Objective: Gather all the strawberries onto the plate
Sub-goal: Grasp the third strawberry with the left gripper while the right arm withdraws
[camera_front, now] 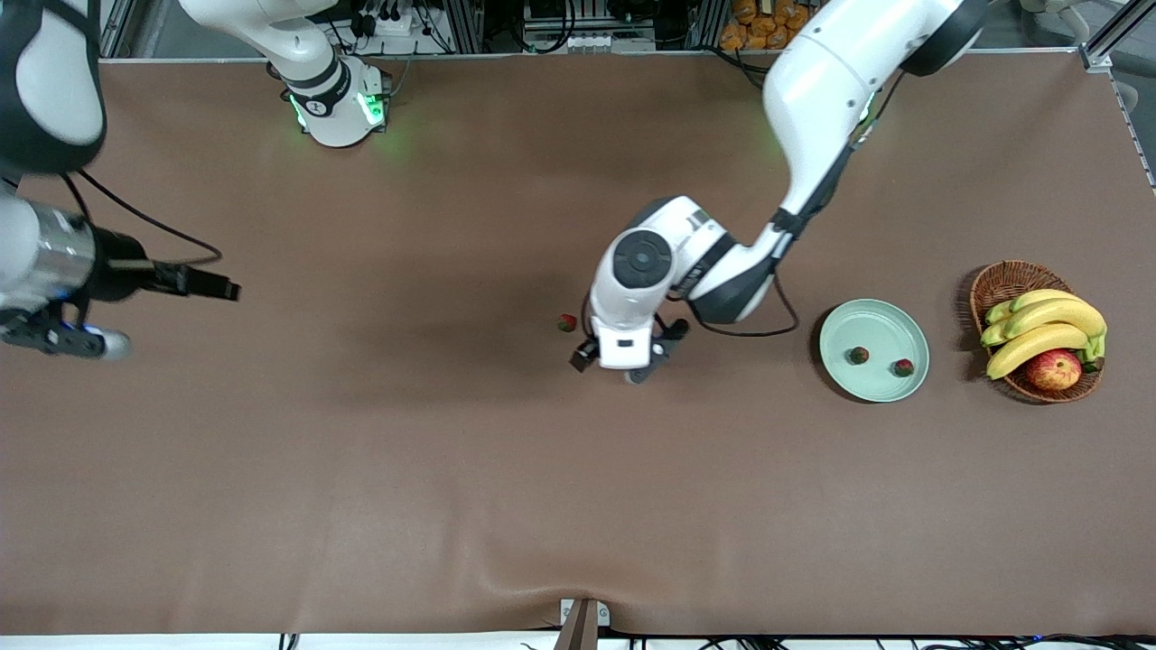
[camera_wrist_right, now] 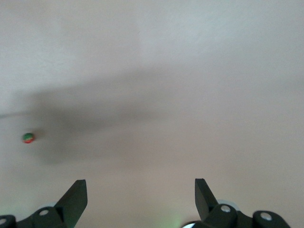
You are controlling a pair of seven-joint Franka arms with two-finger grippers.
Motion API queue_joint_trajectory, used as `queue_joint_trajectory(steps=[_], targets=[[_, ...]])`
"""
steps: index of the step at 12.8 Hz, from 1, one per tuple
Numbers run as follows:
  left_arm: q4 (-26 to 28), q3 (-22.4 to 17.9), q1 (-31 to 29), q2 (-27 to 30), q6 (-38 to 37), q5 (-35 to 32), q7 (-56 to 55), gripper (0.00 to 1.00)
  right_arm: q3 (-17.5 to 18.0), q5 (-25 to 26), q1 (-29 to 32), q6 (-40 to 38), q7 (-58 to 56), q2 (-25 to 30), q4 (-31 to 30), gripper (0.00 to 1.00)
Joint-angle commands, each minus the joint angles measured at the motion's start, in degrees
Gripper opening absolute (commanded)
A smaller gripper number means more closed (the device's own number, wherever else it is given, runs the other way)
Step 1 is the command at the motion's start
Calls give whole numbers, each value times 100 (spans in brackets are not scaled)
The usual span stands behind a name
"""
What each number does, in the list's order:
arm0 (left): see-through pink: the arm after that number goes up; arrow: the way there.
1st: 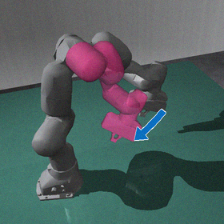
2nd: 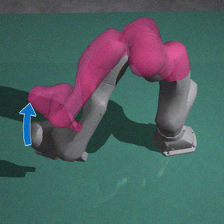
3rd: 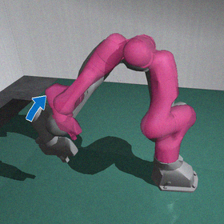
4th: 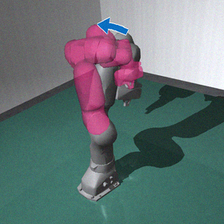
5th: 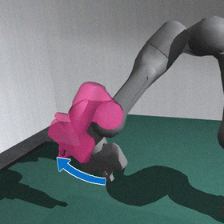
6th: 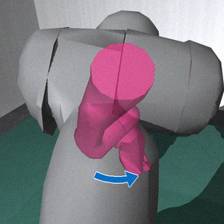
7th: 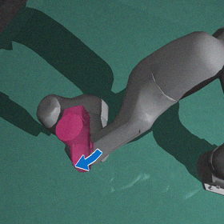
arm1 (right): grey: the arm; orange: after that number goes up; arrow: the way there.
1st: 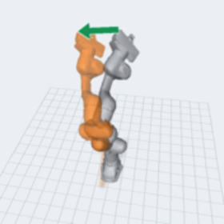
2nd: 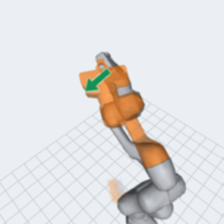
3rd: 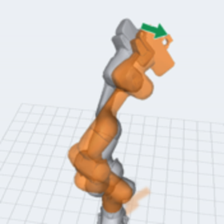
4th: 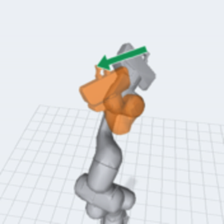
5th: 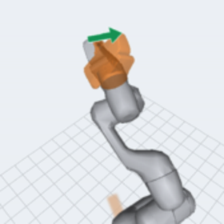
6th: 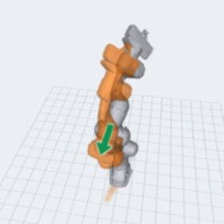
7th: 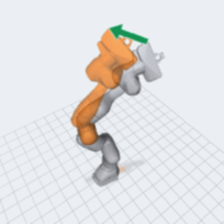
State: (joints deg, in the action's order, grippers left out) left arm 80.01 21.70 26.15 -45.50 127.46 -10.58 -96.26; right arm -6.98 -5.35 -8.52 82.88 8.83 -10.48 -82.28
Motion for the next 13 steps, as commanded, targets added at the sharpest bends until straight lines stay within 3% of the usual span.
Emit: queue_joint_trajectory(steps=[1, 5, 9, 11, 13], targets=[[-381, -78, 275, -485, 365, -40, -497, 100, 1179, 876, 841, -35, -346, 440, 62, 100], [-373, -613, 960, -723, 490, -23, -920, 100, 1313, 895, 1299, -474, -970, 836, 81, 100], [-355, -623, 1111, -811, 490, -23, -938, 94, 1225, 930, 1661, -817, -1603, 986, 107, 100], [-337, -623, 1137, -794, 464, -84, -912, 77, 1243, 939, 1740, -1098, -1613, 1057, 221, 100], [-337, -623, 1129, -785, 429, -111, -842, 71, 1260, 904, 1696, -1265, -1595, 1039, 239, 100]])
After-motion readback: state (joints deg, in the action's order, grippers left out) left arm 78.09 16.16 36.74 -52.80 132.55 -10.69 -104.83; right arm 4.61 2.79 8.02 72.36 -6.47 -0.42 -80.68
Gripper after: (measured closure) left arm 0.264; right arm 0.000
